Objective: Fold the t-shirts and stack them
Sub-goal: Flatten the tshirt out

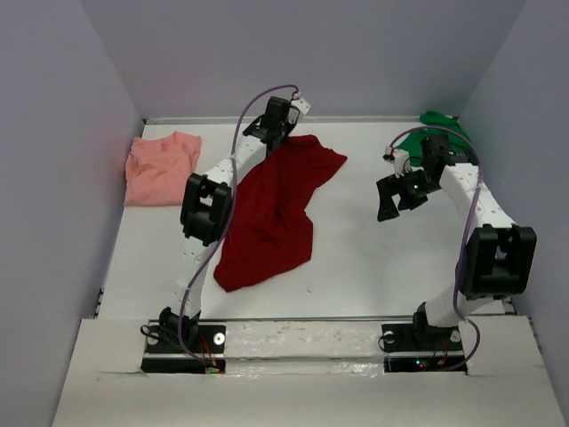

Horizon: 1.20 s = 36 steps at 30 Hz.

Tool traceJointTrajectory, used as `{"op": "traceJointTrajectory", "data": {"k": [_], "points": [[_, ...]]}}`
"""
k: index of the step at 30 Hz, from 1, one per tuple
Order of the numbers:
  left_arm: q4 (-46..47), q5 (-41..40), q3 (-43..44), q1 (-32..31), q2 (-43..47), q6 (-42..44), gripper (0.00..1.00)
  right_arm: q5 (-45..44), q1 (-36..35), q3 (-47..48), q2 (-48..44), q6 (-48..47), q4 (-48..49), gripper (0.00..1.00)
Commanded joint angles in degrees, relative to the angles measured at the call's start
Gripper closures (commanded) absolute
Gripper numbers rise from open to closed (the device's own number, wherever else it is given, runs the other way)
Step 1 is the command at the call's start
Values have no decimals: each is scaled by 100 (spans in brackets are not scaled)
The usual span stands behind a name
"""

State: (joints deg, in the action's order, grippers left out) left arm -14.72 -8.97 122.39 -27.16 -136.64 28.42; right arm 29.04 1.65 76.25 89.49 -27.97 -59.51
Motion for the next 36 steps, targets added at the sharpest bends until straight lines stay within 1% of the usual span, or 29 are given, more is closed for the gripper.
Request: {"op": "traceJointTrajectory", "data": {"k": [1,3,4,5,7,9,14,18,24,36], "points": [[497,-1035,-22,359,858,-109,100,471,-691,434,594,-446,-684,0],[496,-1141,-92,422,954,-144,100,533,-1007,740,945,-508,-781,0],[453,-1168,-171,457,981,-179,100,576,-1296,882,1321,-517,-834,0],[470,-1220,-250,500,1025,-206,100,733,-1429,1031,1508,-552,-956,0],[488,-1238,-495,536,1165,-249,100,884,-1762,1523,1859,-587,-1028,1],[514,-1282,-654,562,1297,-311,100,1015,-1948,1996,2317,-613,-1124,1],[540,-1335,-1050,571,1508,-390,100,1113,-2431,2735,3273,-666,-1142,2],[575,-1458,-1164,571,1552,-364,100,1122,-2721,3150,3811,-754,-1256,5],[628,-1616,-1165,589,1579,-285,100,1148,-3135,3352,4260,-859,-1301,7],[655,-1687,-1358,659,1710,-223,100,1306,-3355,3809,4884,-798,-1204,9]]}}
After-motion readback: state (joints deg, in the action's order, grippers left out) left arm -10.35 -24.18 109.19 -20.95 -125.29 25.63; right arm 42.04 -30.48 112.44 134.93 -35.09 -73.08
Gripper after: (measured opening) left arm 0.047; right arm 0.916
